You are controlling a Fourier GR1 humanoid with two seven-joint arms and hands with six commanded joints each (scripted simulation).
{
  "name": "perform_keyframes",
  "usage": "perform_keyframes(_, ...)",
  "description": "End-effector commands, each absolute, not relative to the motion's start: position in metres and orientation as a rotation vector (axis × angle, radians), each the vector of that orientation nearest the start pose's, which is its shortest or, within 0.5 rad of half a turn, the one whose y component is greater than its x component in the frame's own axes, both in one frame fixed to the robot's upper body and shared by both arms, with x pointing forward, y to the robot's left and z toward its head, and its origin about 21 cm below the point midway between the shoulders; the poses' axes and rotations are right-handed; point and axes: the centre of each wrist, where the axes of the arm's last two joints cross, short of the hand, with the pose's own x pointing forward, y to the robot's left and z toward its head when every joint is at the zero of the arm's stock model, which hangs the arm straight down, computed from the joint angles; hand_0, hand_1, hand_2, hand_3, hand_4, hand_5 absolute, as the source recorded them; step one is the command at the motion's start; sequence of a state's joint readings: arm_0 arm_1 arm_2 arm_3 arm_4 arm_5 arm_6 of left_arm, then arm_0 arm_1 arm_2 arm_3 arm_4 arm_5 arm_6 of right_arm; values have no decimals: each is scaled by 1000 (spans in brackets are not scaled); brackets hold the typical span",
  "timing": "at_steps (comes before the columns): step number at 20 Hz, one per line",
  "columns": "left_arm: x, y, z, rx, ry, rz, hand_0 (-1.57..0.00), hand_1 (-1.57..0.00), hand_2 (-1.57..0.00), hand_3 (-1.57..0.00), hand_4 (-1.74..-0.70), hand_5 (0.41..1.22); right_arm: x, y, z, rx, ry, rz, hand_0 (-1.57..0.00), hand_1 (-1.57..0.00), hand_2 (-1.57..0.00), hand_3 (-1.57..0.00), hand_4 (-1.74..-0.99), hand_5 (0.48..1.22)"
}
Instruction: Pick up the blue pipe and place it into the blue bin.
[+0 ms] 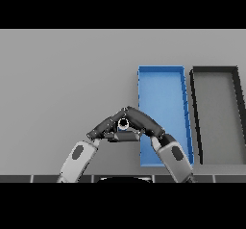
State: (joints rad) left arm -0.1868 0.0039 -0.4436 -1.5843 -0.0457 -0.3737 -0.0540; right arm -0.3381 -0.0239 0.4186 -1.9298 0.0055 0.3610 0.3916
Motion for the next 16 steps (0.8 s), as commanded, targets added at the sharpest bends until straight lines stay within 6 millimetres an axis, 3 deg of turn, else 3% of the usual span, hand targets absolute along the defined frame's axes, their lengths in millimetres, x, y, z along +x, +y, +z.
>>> perform_keyframes(1,255,100,42,-647,-1685,-792,-1571,-1571,-1549,-1372,-1717,1221,240,-103,154,473,-1776,941,-1413,-1417,-1418,-1350,-1474,996)
perform_keyframes(4,260,99,46,-645,-1719,-783,-1571,-1571,-1551,-1417,-1729,1221,238,-101,158,462,-1801,962,-1490,-1492,-1492,-1458,-1485,1106)
perform_keyframes(9,256,102,41,-643,-1696,-785,-1571,-1571,-1564,-1434,-1732,1221,235,-99,150,532,-1741,865,-1545,-1545,-1545,-1534,-1494,1183)
perform_keyframes(10,256,103,41,-636,-1703,-788,-1571,-1571,-1566,-1264,-1734,1221,234,-99,149,536,-1744,856,-1550,-1550,-1550,-1541,-1495,1191)
perform_keyframes(11,255,104,43,-617,-1707,-798,-1446,-1368,-1336,-1051,-1629,1221,234,-97,151,520,-1757,843,-1554,-1554,-1555,-1547,-1496,1197)
perform_keyframes(13,255,108,45,-594,-1704,-851,-940,-875,-855,-672,-1406,1221,234,-97,154,509,-1765,843,-1560,-1560,-1560,-1556,-1497,1206)
perform_keyframes(15,259,112,47,-604,-1681,-901,-601,-560,-547,-430,-1250,1221,233,-96,155,503,-1775,838,-1564,-1564,-1564,-1561,-1498,1211)
perform_keyframes(16,260,109,48,-598,-1663,-922,-481,-448,-437,-344,-1186,1148,232,-96,155,497,-1772,836,-1565,-1566,-1566,-1563,-1498,1213)
